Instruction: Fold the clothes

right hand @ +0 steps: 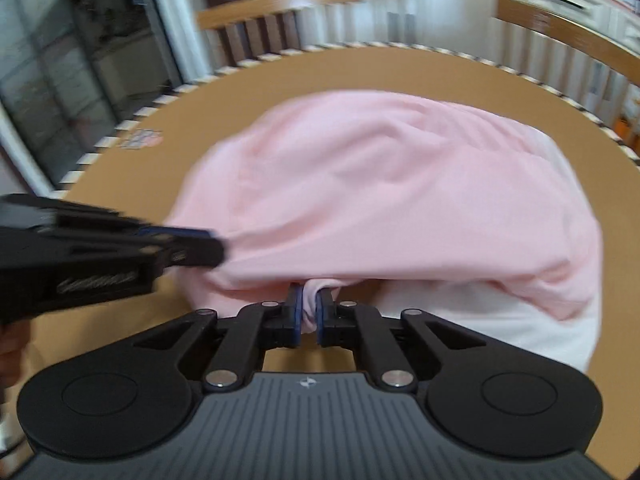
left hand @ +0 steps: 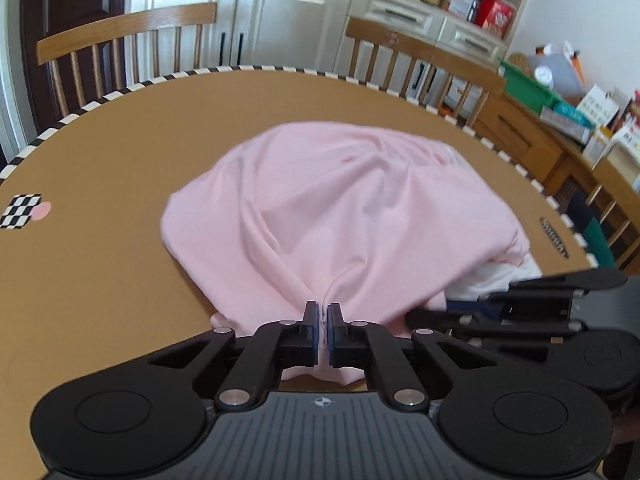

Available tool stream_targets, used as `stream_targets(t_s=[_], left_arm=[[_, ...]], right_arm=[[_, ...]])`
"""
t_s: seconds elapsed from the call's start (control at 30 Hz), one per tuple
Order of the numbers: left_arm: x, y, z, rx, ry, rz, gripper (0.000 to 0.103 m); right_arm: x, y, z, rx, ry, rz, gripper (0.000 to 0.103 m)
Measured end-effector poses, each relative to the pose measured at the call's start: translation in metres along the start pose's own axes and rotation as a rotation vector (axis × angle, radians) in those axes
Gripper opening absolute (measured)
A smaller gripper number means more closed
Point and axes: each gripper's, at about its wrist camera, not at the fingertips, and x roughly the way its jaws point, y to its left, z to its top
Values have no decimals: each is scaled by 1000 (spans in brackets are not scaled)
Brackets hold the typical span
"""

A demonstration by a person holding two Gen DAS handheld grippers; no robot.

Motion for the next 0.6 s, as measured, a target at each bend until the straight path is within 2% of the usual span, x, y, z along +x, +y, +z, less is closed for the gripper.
stream_targets(t_s=[0.13,0.27,0.4,0.47,0.5,0.57,0.6], left_arm=[[-69,20,-6,-52,-54,-60,4],[-137,40,-13,-103,-107,-119,4],[-241,57,-2,-95,-242,-193,4],[-295,58,23,-66,-333,-243,4],[-316,56,40,-28,-381,-263,4],[-340,43,78,79,-459,-282,4],[-342,36,97,125,-493,-282,4]], right_arm=[[-50,42,0,-27,-23,135,7],[-104,87,0,-25,-69,322,7],[-156,134,14,-25,-164,476,7],[-194,146,33,-17,-264,560,7],[-212,150,45,-19,-318,572,7],[-238,148,74,-20,-411,558,7],[-249,143,87,-20,-466,524,7]])
